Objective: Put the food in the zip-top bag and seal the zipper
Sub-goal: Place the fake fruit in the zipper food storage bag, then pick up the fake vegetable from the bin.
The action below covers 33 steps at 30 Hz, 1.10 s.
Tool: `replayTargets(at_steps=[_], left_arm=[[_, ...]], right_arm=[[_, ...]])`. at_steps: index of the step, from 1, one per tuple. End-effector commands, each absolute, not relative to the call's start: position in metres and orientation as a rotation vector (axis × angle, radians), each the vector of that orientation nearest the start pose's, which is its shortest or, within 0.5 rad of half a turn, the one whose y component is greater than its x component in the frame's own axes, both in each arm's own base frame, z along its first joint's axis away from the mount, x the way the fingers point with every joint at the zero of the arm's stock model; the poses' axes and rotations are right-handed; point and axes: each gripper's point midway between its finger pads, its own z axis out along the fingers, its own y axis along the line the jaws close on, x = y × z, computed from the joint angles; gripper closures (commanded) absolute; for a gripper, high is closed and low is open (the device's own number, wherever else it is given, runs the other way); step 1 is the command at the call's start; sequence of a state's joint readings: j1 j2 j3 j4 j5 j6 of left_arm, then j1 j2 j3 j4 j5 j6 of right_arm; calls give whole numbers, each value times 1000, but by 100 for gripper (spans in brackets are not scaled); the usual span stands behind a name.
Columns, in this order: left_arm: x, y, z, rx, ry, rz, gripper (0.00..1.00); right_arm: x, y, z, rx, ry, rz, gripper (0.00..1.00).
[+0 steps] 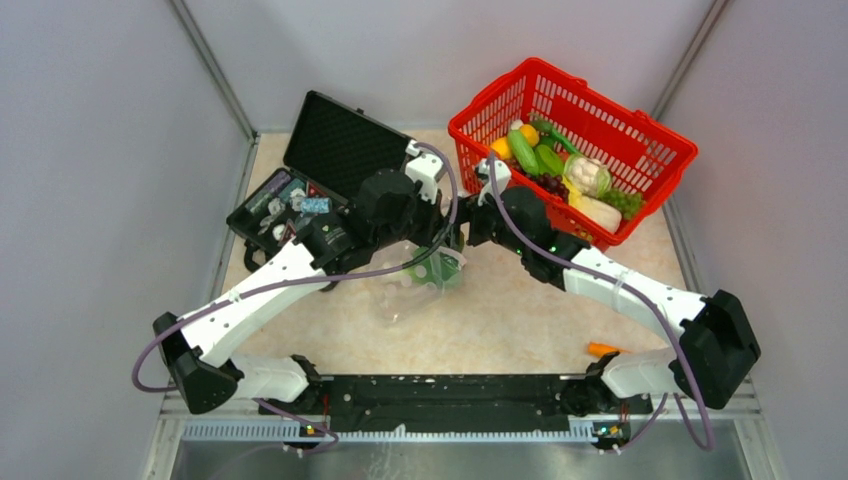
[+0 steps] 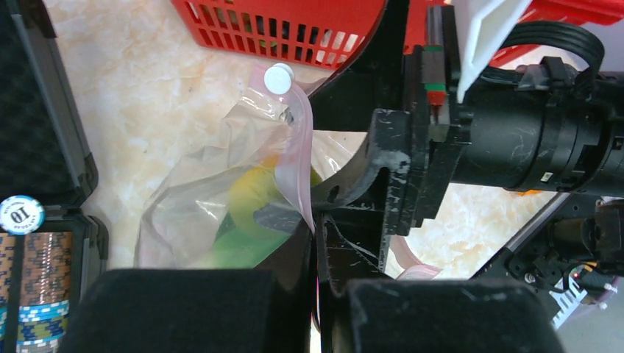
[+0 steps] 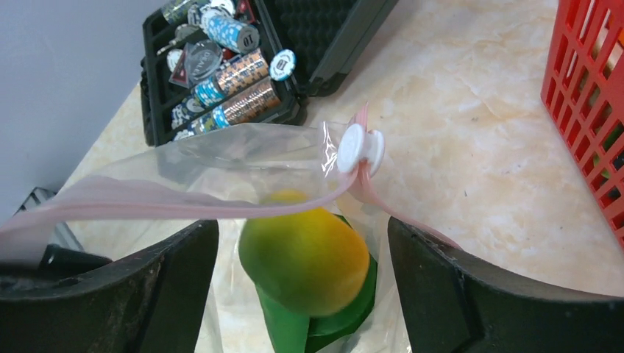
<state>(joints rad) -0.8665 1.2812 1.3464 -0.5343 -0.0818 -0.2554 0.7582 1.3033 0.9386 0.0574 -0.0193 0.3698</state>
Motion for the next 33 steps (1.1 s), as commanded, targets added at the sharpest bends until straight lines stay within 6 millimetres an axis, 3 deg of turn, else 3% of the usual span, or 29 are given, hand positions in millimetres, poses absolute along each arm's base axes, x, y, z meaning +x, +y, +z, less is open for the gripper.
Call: replayTargets(at_steps=[1, 10, 15, 19, 27, 33], left_arm=[[259, -284, 339, 461, 1893, -638, 100], [278, -246, 353, 292, 1871, -495, 100], [280, -247, 345, 311, 1891, -478, 100], [277, -256, 336, 361, 1900, -517, 100], [272, -272, 324, 436, 1914, -584, 100], [270, -274, 319, 455, 1922, -587, 100]], right_arm=[[296, 315, 276, -360, 1772, 870, 16], [270, 303, 319, -374, 1672, 956, 23], [248, 289, 348, -417, 1571, 986, 23], [245, 258, 367, -353, 1518, 884, 22], [295, 156, 385, 4, 1522, 375, 18], [346, 107, 377, 93, 1639, 286, 19]])
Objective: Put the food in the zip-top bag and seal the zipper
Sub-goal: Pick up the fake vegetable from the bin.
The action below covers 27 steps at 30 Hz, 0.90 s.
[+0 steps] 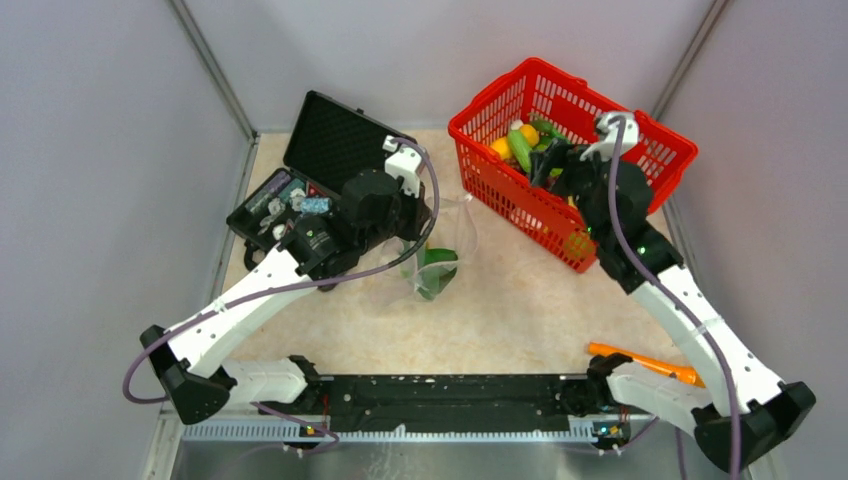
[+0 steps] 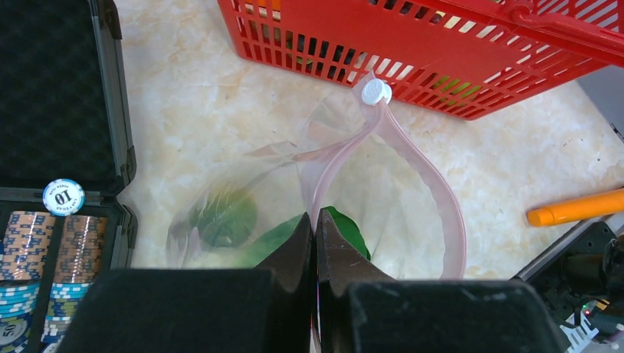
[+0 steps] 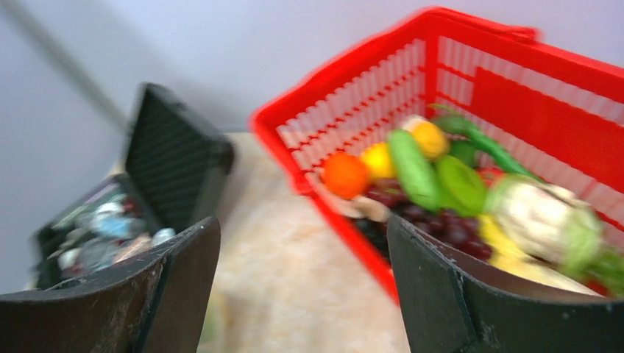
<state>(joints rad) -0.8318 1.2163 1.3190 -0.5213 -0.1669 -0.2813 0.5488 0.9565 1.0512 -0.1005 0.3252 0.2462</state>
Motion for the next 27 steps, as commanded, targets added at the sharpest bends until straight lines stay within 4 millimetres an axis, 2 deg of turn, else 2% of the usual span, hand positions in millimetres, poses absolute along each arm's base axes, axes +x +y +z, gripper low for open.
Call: replayTargets(at_steps=[1, 4, 7, 8, 11, 16, 19, 21, 24, 27], left_arm=[[270, -275, 318, 457, 1922, -590, 100], [268, -277, 317, 463, 1924, -608, 100], [266, -280, 314, 472, 1929, -625, 100], [267, -279, 314, 472, 1931, -622, 100], [267, -278, 313, 473, 1934, -609, 100], [262, -278, 315, 485, 1931, -631, 100], [261, -274, 313, 476, 1940, -623, 100], [260, -273, 311, 471, 1941, -622, 100], [260, -271, 313, 465, 1938, -620, 100], [260, -270, 313, 461, 1937, -613, 100]], right_arm=[[354, 103, 372, 94, 1663, 276, 19], [375, 97, 357, 71, 1744, 267, 23], [399, 102, 332, 37, 1864, 362, 28], [407, 99, 328, 58, 1889, 366, 30], [433, 97, 316, 78, 1920, 356, 26], [482, 109, 300, 54, 1979, 365, 27], [517, 108, 271, 30, 2064, 298, 30], [541, 106, 238, 16, 2119, 243, 32], [557, 122, 214, -67, 2204, 291, 40], [565, 132, 202, -129, 2264, 289, 37]])
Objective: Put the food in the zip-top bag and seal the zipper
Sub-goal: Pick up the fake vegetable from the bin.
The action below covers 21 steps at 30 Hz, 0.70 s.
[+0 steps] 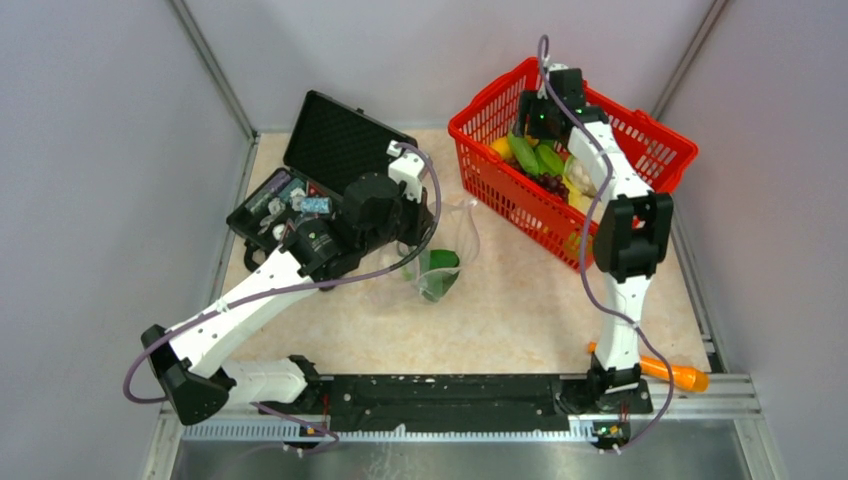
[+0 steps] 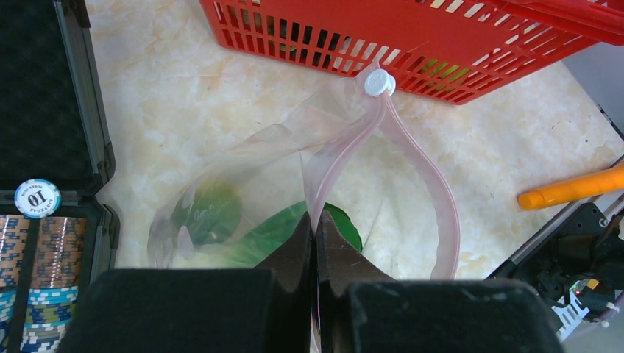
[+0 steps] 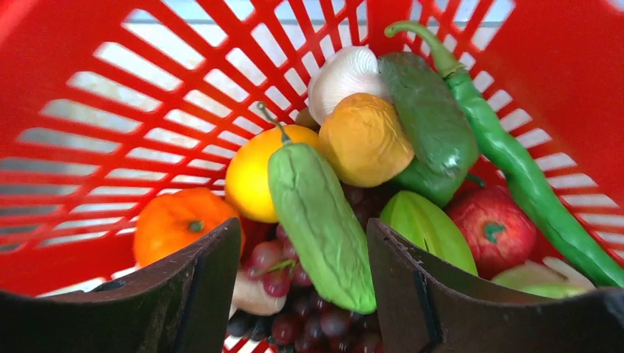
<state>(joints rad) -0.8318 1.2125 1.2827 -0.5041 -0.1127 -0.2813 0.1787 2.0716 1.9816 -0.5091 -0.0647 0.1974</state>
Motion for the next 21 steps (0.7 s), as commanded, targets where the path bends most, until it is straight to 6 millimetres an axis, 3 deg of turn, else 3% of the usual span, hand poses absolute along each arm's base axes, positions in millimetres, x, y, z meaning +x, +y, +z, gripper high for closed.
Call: replayTargets(at_steps=[1, 5, 9, 18, 21], left_arm=[[260, -269, 314, 462, 1936, -612, 100], [260, -270, 314, 466, 1939, -610, 100], [260, -271, 312, 473, 1944, -614, 100], [259, -271, 313, 469, 1943, -618, 100], [259, -272, 312, 469, 1945, -622, 100]], right_arm=[[566, 132, 202, -138, 2269, 261, 35], [571, 133, 191, -190, 2269, 157, 32], [574, 128, 168, -169, 2313, 109, 38], [570, 132, 161, -186, 2335, 120, 41], [571, 135, 155, -204, 2363, 129, 50]])
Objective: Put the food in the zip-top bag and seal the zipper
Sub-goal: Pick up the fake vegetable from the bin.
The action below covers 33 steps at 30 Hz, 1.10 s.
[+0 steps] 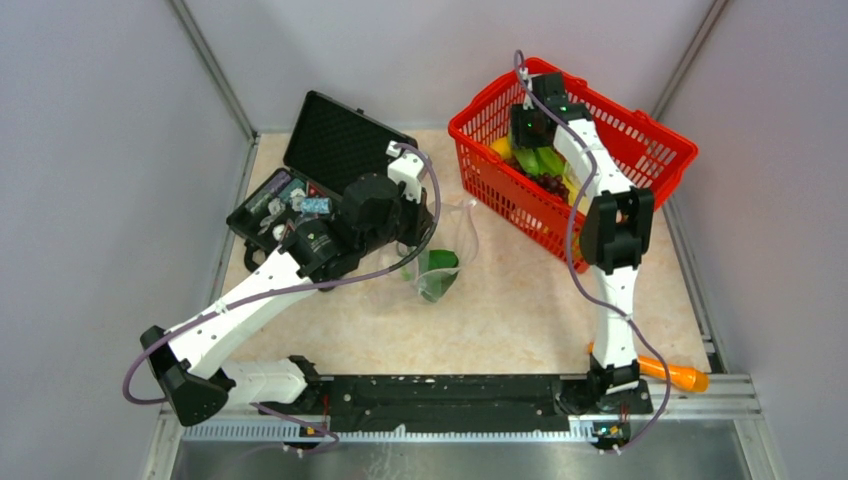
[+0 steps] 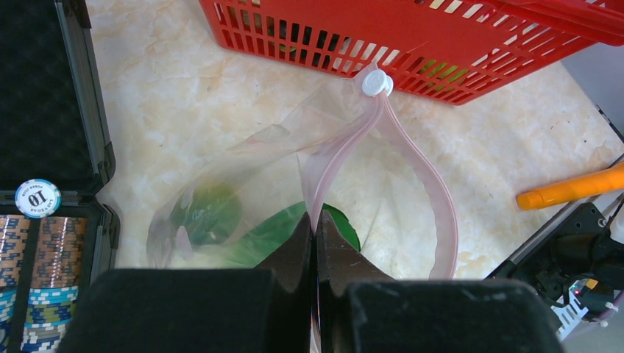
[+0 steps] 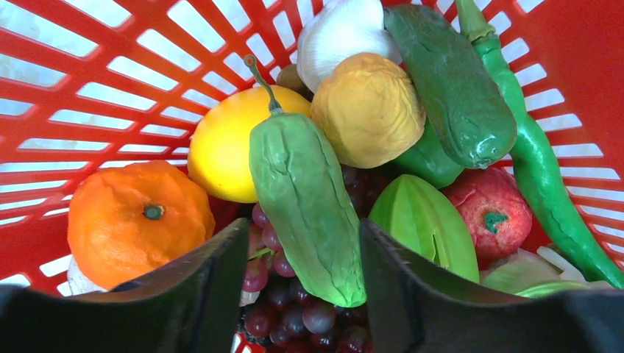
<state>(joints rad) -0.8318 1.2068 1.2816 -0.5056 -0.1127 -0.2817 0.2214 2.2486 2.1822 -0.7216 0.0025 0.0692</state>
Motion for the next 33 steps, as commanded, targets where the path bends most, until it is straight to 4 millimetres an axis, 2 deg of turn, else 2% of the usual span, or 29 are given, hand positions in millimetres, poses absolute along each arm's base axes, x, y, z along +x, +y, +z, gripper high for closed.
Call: replayTargets(at_steps=[1, 4, 5, 8, 10, 11, 15, 19, 20, 22, 29, 33], left_arm=[[259, -273, 312, 471, 1944, -624, 100], [258, -273, 311, 477, 1950, -632, 100], [257, -273, 311, 478, 1950, -633, 100], [256, -271, 310, 473, 1955, -628, 100], [256, -270, 310, 467, 1955, -626, 100], [256, -269, 310, 463, 1954, -624, 100], [256, -269, 311, 459, 1951, -625, 100], [256, -270, 310, 463, 1951, -631, 100], [256, -271, 310, 465, 1953, -632, 100], [256, -271, 310, 468, 1954, -633, 100], [255, -273, 310, 470, 1955, -644, 100], [255, -274, 310, 472, 1955, -646, 100]], right_arm=[[572, 134, 152, -201, 2366, 124, 51], [572, 134, 144, -194, 2386, 121, 45], [571, 135, 142, -197, 2393, 128, 46], [573, 132, 151, -172, 2365, 114, 62], [575, 131, 168, -163, 2314, 115, 81], [574, 131, 179, -151, 2286, 117, 85], [567, 126, 230, -109, 2147, 128, 87], [545, 119, 267, -68, 2011, 155, 88], [537, 117, 283, -56, 1963, 168, 88], [528, 111, 299, -24, 1894, 189, 90], [497, 97, 317, 63, 1796, 271, 96], [479, 104, 336, 45, 1728, 357, 96]])
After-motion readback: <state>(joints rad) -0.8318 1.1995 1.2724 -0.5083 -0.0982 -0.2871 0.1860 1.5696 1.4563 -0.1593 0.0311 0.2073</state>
